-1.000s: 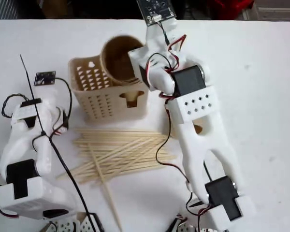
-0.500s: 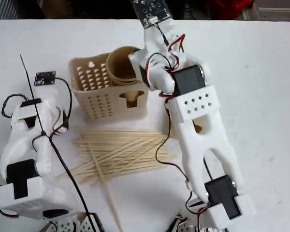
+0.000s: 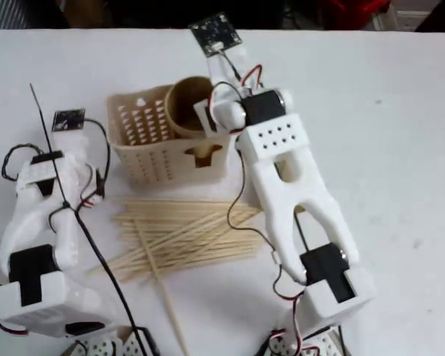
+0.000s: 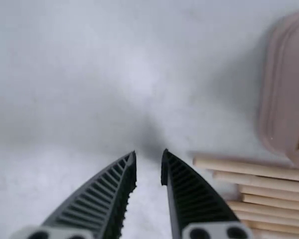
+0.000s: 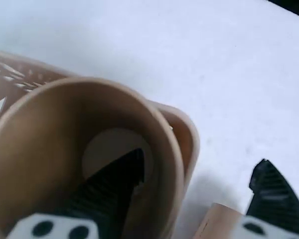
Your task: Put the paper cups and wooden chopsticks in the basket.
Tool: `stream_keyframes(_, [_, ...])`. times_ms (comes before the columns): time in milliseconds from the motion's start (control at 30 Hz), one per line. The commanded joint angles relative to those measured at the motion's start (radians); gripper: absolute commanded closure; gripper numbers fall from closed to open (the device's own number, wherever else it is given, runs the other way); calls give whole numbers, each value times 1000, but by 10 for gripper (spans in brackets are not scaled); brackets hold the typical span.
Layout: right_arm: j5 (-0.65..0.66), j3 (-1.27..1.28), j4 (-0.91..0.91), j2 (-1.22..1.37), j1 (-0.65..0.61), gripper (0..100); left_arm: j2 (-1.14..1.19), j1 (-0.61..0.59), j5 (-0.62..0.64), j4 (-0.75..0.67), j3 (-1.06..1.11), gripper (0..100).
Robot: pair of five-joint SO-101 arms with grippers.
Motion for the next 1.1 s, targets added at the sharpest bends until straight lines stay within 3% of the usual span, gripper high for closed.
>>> stream_keyframes(0, [14,-8,1,-28,-1,666,-2,12,-8,-11,-3,902])
stream_keyframes(467, [38,-5,171,-492,35,666,-2,8,-8,-11,-3,902])
stream_keyframes(767, [453,23,538,-731,199,666,-2,10,-8,-12,-3,902])
stream_keyframes(867, [569,193,527,-796,268,666,-2,10,-8,-12,-3,902])
stream_keyframes(1067, [764,703,403,-1020,278,665,-2,8,-8,-12,-3,902])
